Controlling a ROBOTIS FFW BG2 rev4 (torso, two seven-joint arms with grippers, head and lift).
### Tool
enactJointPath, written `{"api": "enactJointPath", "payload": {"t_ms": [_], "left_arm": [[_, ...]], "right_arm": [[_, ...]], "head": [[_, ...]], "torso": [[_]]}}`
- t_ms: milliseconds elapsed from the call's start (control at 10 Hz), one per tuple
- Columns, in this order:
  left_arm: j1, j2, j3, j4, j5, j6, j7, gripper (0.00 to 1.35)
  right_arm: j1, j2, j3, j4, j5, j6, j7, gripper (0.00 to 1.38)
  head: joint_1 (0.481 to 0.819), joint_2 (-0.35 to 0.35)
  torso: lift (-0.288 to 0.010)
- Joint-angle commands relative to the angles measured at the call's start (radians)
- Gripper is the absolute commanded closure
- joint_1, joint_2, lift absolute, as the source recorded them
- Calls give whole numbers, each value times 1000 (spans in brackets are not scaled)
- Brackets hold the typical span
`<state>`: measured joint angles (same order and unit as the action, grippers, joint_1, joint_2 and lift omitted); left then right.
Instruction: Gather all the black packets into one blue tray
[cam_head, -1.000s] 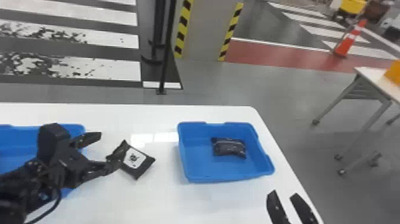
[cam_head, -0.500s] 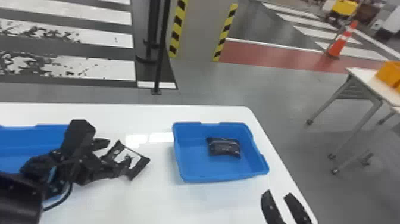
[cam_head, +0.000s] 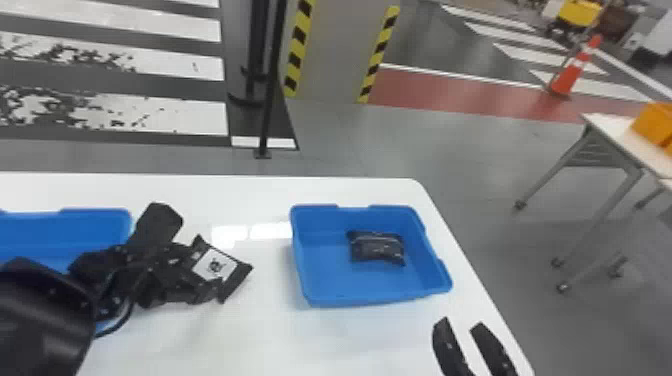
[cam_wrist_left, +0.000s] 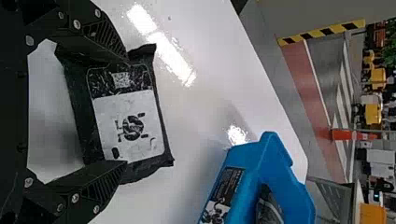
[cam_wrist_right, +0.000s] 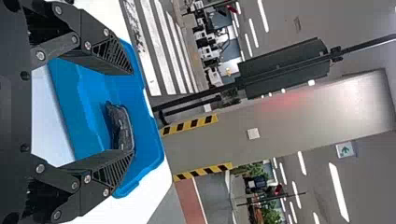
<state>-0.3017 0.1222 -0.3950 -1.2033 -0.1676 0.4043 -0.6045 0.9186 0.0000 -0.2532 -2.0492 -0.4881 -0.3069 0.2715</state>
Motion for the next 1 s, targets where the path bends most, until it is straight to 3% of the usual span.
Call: {"api": "enactJointPath", "payload": {"t_ms": [0,100,200,400,700,900], "left_arm": [[-27,-3,-32,53,0,-19,0,272],[-30,-3,-34,63,6,-14,0,357],[-27,-3,-30,63,16,-4,0,716],[-5,-3,-8,63,34,-39,6,1228],[27,0,38,53,42,-179,3,1208],[88,10,104,-74,40,-233,3,1208]], "right_arm": [[-6,0,4,6,-2,0,0,464],[-6,0,8,8,-6,0,0,464],[-6,0,8,8,-8,0,0,466],[-1,0,8,8,-16,0,3,464],[4,0,8,8,-20,0,3,464],[12,0,8,6,-22,0,3,464]], "head": [[695,-350],[695,-350],[695,-350],[695,-350],[695,-350],[695,-350]], "torso": [[-110],[-110],[-110],[-110],[-110],[-110]]}}
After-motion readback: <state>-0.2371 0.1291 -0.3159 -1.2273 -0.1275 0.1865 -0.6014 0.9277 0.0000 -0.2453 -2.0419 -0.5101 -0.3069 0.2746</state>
